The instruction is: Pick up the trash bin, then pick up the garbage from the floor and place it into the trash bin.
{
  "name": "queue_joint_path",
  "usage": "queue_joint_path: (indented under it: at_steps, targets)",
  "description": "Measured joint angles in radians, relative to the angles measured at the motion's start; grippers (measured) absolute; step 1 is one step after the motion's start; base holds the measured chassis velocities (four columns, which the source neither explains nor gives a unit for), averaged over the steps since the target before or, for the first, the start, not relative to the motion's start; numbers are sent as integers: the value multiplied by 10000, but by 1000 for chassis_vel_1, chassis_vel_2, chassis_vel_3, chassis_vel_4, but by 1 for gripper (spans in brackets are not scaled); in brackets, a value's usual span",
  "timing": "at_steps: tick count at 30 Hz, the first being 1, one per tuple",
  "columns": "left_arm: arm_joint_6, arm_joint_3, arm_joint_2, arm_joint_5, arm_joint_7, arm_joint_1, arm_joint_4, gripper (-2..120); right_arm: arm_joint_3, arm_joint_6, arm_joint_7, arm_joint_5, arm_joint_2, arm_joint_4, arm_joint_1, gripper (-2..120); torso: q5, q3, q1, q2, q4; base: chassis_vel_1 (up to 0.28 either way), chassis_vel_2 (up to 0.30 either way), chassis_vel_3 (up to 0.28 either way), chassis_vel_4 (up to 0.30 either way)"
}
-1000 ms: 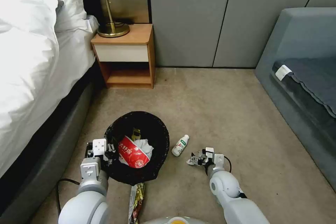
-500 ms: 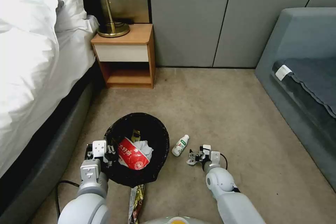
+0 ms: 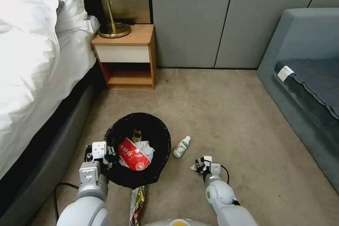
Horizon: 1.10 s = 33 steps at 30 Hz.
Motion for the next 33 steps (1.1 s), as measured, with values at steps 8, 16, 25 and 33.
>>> queue_joint_path:
  at_steps: [8,16,25,33]
  targets:
    - [-5,-39,45,-6,4,79,-109,0,48,207,-53,-73,-8,-283,255,0,12,3,0,-2,3,0,0,0,0]
    - [5,-31,65,-47,4,-13,-107,0,-206,598,154,-16,-261,1308,-266,0,15,6,2,-6,8,0,0,0,0]
    - [43,-20,117,-121,3,-148,18,0,-405,1883,-539,-168,-732,5092,-1531,0,12,5,1,-5,4,0,0,0,0]
    - [129,58,216,-164,-3,-341,174,0,-931,5100,-5274,-577,-1613,8567,-2463,0,10,4,2,-6,4,0,0,0,0]
